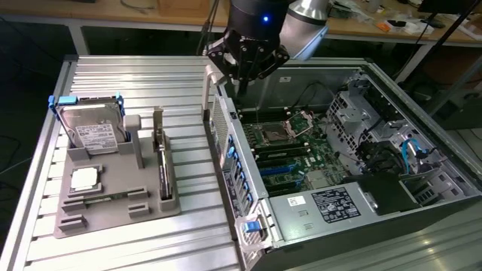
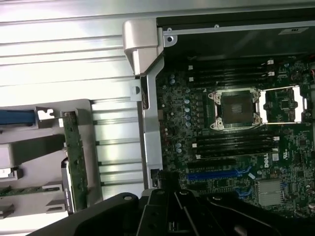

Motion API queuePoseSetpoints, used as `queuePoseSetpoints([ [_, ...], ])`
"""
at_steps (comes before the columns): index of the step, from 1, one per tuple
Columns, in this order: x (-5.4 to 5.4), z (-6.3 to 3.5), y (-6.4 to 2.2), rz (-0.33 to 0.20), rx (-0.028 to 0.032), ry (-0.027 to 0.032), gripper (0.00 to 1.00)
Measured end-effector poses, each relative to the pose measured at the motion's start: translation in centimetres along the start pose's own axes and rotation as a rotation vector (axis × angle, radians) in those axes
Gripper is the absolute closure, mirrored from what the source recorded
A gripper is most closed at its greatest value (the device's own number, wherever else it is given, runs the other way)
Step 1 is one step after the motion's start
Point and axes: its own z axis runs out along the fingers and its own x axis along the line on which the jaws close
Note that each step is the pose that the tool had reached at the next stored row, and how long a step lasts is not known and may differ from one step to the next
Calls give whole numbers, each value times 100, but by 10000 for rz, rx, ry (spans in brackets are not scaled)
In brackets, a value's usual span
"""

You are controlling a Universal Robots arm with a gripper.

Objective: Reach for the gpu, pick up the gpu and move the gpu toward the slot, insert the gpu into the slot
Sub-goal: 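Reach for the gpu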

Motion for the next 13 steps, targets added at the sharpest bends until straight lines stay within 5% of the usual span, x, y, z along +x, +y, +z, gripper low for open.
queuePoseSetpoints([
  [13, 518, -14, -39, 1, -1, -1, 89],
])
